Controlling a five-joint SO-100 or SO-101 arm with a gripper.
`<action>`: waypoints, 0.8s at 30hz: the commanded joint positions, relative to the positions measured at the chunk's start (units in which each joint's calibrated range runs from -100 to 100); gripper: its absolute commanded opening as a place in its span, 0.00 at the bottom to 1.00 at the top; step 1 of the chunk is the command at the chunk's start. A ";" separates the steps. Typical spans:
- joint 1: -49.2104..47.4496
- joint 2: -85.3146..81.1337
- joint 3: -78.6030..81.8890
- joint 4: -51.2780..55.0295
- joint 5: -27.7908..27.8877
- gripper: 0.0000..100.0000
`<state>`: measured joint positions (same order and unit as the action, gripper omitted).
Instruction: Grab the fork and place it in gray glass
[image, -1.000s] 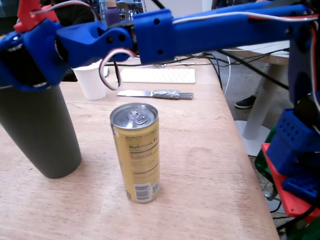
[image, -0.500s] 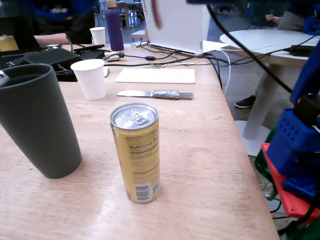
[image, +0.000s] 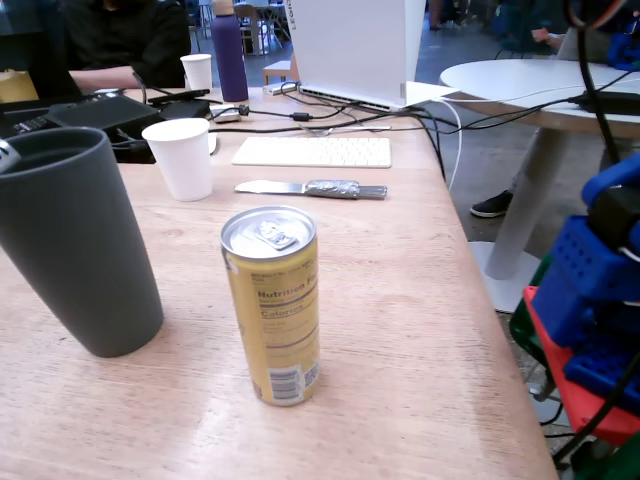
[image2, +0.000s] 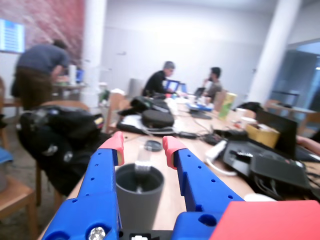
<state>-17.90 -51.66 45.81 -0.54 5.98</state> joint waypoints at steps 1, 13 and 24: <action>8.25 -9.40 9.74 0.05 -1.56 0.18; 11.47 -39.24 33.71 26.89 -4.35 0.17; 8.08 -45.68 44.19 35.76 -4.20 0.00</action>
<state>-9.53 -96.71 89.99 35.90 2.12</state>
